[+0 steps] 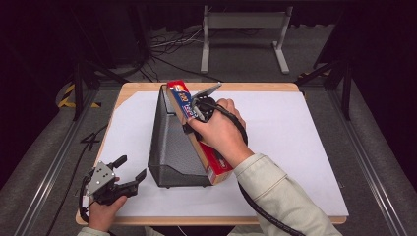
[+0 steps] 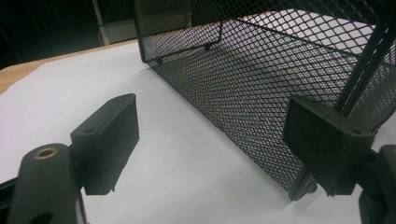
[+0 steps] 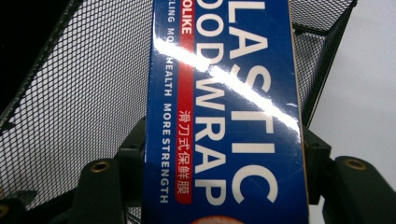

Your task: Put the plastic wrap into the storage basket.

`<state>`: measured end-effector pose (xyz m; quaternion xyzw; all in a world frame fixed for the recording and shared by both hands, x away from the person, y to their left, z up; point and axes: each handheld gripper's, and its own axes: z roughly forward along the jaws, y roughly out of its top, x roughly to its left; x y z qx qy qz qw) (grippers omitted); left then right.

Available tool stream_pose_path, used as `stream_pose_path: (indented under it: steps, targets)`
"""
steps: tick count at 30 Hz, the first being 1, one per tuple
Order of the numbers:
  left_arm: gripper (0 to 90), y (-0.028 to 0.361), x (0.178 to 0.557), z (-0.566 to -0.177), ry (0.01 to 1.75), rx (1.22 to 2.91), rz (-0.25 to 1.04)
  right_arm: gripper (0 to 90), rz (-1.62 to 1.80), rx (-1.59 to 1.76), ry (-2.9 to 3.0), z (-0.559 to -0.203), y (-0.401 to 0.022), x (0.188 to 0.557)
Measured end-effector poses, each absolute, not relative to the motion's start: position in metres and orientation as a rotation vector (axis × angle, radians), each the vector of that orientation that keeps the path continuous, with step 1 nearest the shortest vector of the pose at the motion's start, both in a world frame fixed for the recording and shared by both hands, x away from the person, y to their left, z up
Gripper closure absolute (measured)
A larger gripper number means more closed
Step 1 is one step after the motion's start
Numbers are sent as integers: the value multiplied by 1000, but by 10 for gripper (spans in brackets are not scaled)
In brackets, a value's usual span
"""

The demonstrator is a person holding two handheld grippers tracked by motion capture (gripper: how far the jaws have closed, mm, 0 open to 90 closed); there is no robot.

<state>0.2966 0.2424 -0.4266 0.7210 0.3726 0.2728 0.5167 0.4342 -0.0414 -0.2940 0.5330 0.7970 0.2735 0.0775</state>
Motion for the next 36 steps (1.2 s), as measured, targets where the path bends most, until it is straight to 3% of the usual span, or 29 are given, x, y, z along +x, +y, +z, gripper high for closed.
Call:
stream_pose_path:
  steps: [36]
  targets:
    - [193,243,297,-427,898,1731,649,386,558,1610,2472,-335,-18,448]
